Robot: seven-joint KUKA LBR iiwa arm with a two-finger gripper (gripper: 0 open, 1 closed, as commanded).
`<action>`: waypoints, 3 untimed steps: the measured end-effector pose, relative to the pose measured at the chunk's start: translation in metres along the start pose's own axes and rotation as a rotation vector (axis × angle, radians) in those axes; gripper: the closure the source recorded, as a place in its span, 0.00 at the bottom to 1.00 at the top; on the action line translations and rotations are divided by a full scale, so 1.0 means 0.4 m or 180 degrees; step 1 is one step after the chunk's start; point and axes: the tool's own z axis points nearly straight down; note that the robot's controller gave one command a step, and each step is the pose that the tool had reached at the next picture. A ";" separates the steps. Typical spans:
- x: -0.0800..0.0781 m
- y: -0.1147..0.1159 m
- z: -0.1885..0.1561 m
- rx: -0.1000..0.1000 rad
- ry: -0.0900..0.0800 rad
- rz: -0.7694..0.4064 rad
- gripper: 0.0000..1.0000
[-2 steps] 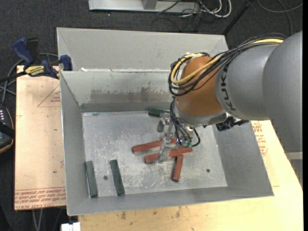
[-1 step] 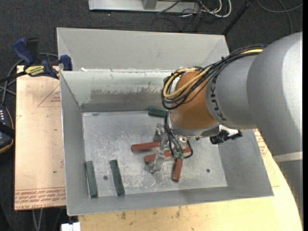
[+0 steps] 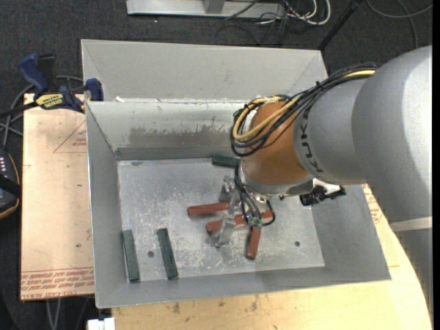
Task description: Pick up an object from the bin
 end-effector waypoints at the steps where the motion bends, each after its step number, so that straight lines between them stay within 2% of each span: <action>1: -0.001 0.000 -0.001 -0.0001 -0.0003 0.0003 1.00; 2: -0.006 0.003 -0.195 -0.0009 -0.0027 -0.0004 1.00; 3: -0.009 0.005 -0.286 -0.0006 -0.0019 -0.0011 1.00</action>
Offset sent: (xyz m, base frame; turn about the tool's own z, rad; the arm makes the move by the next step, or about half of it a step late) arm 0.0000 0.0000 0.0000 0.0000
